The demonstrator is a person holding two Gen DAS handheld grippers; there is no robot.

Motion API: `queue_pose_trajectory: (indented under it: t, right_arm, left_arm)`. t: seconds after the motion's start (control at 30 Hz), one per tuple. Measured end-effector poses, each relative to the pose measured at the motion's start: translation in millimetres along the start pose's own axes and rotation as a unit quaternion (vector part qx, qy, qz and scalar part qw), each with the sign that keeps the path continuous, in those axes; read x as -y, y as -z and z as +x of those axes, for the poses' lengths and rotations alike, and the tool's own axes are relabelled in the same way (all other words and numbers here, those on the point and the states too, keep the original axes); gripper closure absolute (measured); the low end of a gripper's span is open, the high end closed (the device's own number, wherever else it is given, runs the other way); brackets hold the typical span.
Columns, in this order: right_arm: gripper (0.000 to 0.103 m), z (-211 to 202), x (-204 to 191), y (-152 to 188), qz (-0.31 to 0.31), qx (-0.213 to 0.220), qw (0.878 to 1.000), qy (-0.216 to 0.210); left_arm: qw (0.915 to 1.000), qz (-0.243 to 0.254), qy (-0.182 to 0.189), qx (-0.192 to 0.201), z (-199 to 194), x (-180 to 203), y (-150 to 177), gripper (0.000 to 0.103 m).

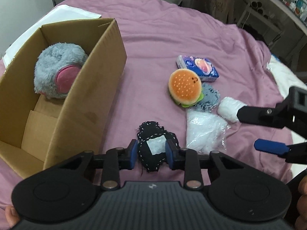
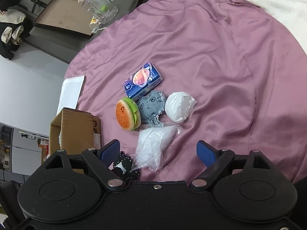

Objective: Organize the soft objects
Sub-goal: 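Grasp the black felt patch with the left gripper while the right gripper grasps the plastic bag, then carry the felt patch and plastic bag into the box and release both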

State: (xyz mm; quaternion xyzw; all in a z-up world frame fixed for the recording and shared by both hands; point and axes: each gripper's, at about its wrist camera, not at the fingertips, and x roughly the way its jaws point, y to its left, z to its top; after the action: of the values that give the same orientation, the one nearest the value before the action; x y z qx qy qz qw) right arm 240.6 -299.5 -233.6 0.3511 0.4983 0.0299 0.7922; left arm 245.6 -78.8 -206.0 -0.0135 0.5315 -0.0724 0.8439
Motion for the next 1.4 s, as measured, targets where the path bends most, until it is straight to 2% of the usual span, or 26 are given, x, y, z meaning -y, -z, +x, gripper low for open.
queue_pose_trajectory:
  t: [0.2,0.37,0.5,0.6,0.77,0.83,0.93,1.03,1.1,1.27,1.4]
  right_arm:
    - [0.016,17,5,-7,0.001,-0.024,1.000,-0.010]
    - [0.016,34,13,-13,0.009,-0.050,0.999,-0.020]
    - [0.029,46,18,-17,0.014,-0.072,0.997,-0.034]
    - [0.029,54,22,-20,0.024,-0.084,0.996,-0.037]
    - [0.029,62,21,-19,0.021,-0.097,0.994,-0.045]
    - [0.029,63,22,-20,0.024,-0.099,0.994,-0.046]
    - [0.032,64,23,-20,0.028,-0.100,0.994,-0.044]
    - [0.043,62,23,-18,0.028,-0.097,0.994,-0.042]
    - [0.060,61,23,-17,0.029,-0.099,0.994,-0.042]
    - [0.075,53,18,-12,0.011,-0.089,0.995,-0.043]
    - [0.078,44,12,-8,0.000,-0.078,0.996,-0.037]
  left_arm:
    - [0.9997,0.007,-0.014,-0.016,15,3,0,0.073]
    - [0.9995,-0.007,-0.006,-0.031,27,3,-1,0.073]
    - [0.9993,-0.012,-0.002,-0.035,31,4,-3,0.073]
    - [0.9992,-0.010,-0.002,-0.038,34,8,-5,0.068]
    - [0.9994,-0.010,-0.004,-0.032,36,11,-6,0.068]
    - [0.9994,-0.022,0.008,-0.027,34,10,-6,0.077]
    - [0.9990,-0.029,0.020,-0.028,32,9,-7,0.083]
    - [0.9990,-0.032,0.024,-0.021,28,9,-7,0.085]
    - [0.9991,-0.033,0.025,-0.014,23,8,-7,0.085]
    - [0.9993,-0.029,0.022,0.011,11,9,-10,0.085]
    - [0.9989,-0.030,0.028,0.023,1,7,-10,0.085]
